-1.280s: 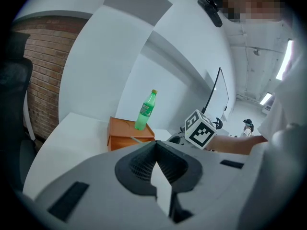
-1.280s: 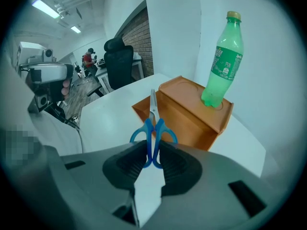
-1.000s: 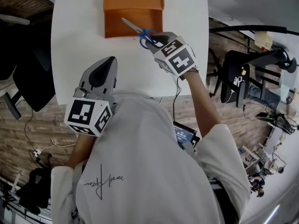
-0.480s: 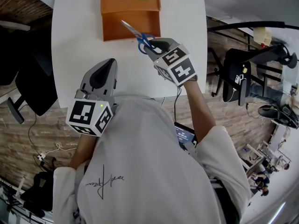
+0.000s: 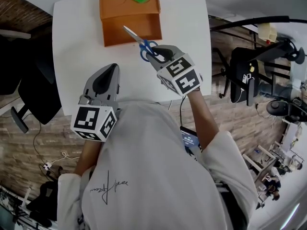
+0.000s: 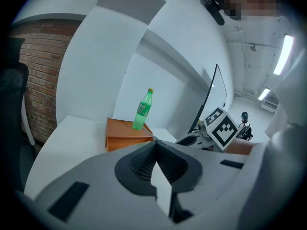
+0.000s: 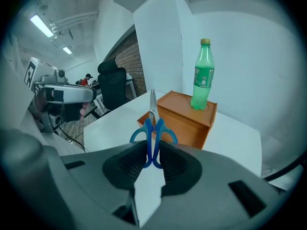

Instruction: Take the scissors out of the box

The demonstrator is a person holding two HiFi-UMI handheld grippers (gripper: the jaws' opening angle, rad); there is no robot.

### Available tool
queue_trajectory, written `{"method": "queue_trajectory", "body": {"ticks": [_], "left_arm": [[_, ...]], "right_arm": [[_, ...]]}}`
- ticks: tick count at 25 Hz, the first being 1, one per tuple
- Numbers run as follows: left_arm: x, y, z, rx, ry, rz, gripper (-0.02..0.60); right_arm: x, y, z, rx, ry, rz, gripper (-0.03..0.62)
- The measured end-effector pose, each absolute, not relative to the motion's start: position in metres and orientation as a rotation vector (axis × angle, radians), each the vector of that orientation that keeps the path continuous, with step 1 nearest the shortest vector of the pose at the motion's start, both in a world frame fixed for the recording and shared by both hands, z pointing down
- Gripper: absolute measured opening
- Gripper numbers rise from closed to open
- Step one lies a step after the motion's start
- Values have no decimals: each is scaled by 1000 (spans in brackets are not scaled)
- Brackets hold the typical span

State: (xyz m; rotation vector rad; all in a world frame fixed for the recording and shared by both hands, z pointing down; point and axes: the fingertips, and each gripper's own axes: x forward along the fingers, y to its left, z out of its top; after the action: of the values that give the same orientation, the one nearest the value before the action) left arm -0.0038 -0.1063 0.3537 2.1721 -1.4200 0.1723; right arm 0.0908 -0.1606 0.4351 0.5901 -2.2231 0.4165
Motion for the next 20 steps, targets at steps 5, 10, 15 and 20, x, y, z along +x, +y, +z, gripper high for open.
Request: {"method": "queue_trajectory", "body": {"ticks": [5,10,15,20], "left_arm": [[-4,-107,353,2167,-1422,166,3],[-5,-109,353,2165,-1426,167,4],[-3,-108,356,2166,-1420,174,4],[-3,-107,357,2162,-1422,170,3]], "right_arm": [[97,-160,428,631,-2241,445,91],[101,-161,420,659,-2260,449,91],[104,-160,411,682,-2282,445,91],[105,-159,403,710,-2305,445,91]]}}
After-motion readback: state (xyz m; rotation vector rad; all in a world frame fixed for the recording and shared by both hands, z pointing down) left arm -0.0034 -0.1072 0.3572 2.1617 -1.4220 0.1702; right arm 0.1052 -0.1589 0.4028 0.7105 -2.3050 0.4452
